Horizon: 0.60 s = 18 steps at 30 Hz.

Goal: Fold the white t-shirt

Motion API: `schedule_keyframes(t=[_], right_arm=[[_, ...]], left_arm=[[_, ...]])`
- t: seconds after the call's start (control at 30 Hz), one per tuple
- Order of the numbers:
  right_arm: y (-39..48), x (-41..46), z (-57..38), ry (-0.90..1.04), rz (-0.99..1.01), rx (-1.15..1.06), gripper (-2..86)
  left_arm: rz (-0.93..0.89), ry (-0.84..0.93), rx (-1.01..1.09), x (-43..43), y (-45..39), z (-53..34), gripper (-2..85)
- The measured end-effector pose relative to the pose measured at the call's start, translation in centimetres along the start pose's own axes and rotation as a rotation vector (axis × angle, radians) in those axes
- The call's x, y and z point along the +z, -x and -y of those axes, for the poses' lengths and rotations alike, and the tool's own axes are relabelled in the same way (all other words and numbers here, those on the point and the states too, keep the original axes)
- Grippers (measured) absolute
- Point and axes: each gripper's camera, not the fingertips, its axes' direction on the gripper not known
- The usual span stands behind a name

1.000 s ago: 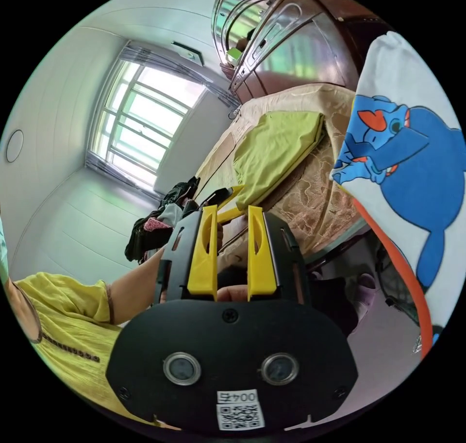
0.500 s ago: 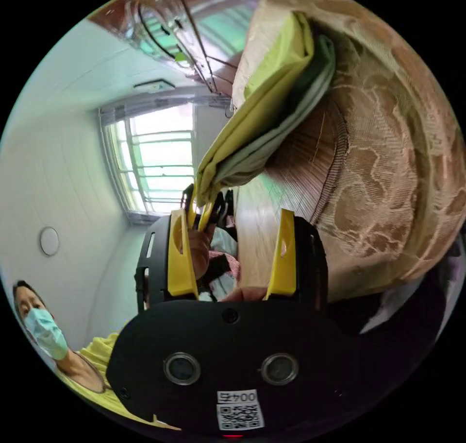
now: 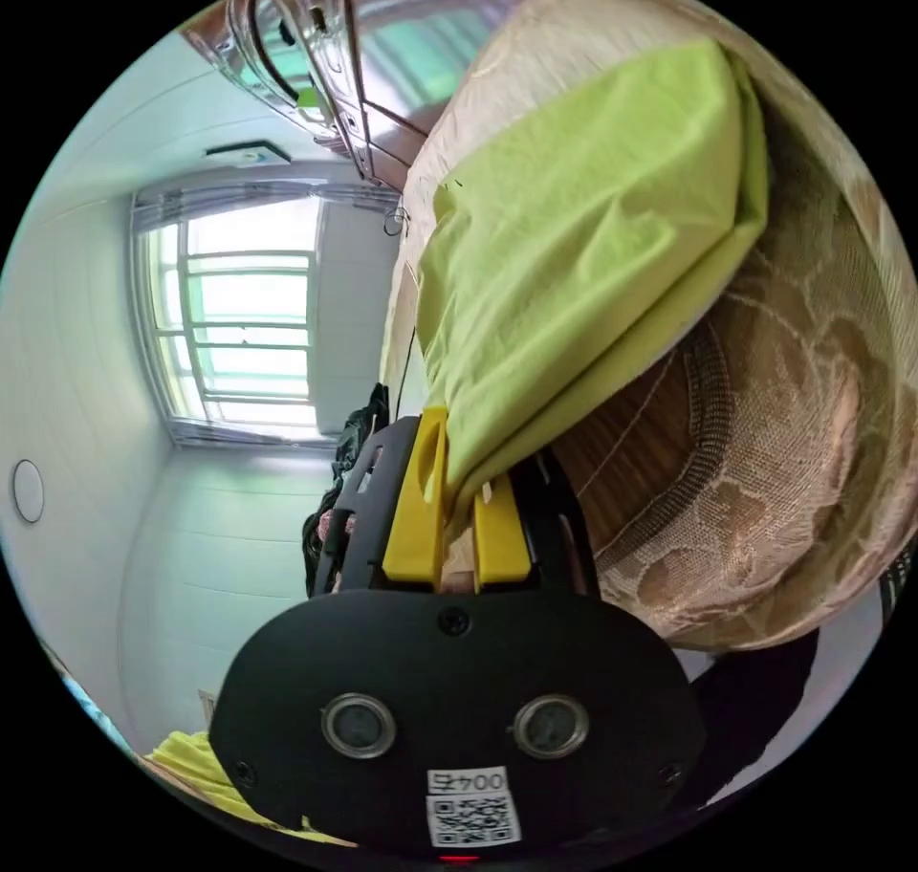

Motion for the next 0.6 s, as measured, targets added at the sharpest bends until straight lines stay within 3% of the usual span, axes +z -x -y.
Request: schedule_keyframes(t=[0.17,0.6], right_arm=[[4.5,-1.5,1.7,0.071,-0.068,0.058,4.3],[8.8,-7.9,-1.8,0.221,-0.116,0.084,4.5]], left_arm=[[-0.189,-0.097,-0.049,-4.1,4.5,-2.9,22.5],[-0.39,-0.059,0.047,-1.6,8.6,-5.5,27.8]])
